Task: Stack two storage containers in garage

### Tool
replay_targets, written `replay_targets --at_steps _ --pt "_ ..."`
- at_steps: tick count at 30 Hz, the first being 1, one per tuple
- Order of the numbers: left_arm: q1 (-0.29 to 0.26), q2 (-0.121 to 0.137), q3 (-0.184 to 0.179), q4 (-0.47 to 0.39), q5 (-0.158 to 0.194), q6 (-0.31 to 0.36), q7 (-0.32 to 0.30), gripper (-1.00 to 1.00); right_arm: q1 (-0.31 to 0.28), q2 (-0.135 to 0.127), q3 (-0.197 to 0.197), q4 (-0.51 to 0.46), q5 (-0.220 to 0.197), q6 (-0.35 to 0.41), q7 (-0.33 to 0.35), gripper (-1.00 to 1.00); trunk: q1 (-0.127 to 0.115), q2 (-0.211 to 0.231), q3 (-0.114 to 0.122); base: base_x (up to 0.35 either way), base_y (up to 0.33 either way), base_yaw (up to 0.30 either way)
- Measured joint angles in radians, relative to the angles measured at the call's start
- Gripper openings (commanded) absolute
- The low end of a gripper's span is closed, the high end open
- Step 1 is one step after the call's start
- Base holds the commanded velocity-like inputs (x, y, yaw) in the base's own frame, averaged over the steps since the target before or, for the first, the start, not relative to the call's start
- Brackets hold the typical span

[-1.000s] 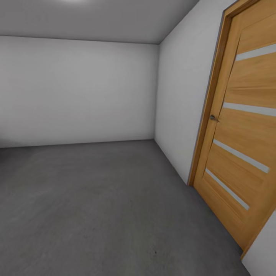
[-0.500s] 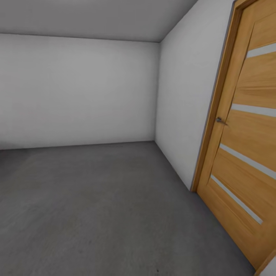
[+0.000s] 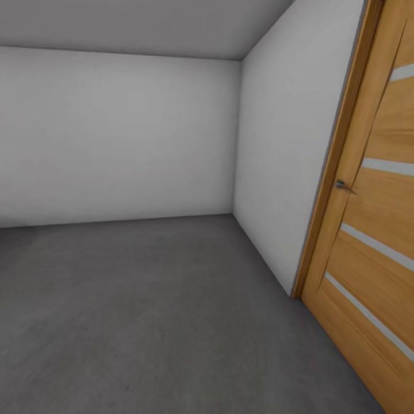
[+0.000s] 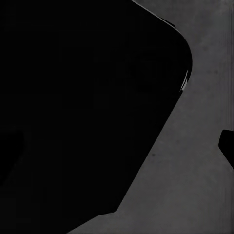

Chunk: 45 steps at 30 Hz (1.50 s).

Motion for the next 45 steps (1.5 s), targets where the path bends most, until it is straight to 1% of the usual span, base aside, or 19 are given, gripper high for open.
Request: replay_targets --at_steps 15,45 --pt "0.000 0.000 0.000 0.000 0.000 0.000 0.000 1.00 0.000 -0.001 0.000 0.000 0.001 0.000 0.000 1.00 0.000 0.000 0.000 0.324 0.000 -0.020" --pt "0.000 0.000 -0.001 0.000 0.000 0.000 0.000 1.00 0.000 -0.001 0.000 0.000 0.001 -0.011 0.000 1.00 0.000 0.000 0.000 0.324 0.000 -0.233"
